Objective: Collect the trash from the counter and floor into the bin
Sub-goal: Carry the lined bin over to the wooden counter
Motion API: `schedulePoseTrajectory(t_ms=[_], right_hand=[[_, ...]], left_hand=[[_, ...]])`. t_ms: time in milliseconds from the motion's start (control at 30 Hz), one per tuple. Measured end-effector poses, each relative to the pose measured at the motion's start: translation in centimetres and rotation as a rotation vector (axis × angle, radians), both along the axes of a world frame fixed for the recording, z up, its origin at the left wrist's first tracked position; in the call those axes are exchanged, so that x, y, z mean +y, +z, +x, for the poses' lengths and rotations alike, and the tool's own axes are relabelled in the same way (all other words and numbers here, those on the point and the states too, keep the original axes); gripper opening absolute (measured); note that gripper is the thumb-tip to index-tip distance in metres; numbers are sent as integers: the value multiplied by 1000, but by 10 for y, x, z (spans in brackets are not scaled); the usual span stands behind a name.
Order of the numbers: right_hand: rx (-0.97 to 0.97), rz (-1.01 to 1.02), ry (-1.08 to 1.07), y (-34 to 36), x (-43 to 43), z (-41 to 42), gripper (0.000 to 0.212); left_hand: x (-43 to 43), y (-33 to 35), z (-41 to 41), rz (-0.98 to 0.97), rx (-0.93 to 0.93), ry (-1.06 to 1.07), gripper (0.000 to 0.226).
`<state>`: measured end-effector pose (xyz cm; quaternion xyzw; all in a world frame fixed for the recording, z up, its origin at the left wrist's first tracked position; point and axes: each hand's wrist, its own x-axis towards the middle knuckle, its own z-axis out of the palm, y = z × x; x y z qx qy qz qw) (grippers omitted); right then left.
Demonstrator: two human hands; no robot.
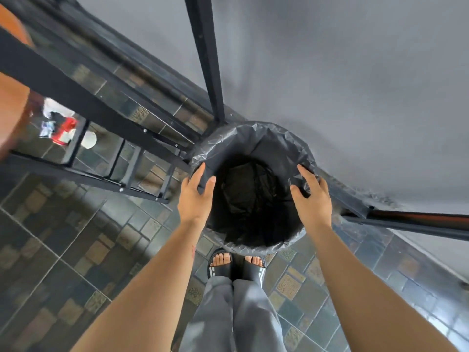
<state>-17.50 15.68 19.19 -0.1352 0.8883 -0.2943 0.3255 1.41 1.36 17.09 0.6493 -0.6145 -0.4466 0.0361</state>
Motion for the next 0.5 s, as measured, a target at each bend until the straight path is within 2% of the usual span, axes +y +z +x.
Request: schedulePoseTrajectory(t_ms=[233, 500], right_hand=[[73, -102, 24, 158, 28, 30, 47], [117, -324, 149, 271, 61, 62, 49]], left_hand=[[34, 149, 31, -65, 53, 53, 49], [69, 272, 82, -179, 78, 93, 52]])
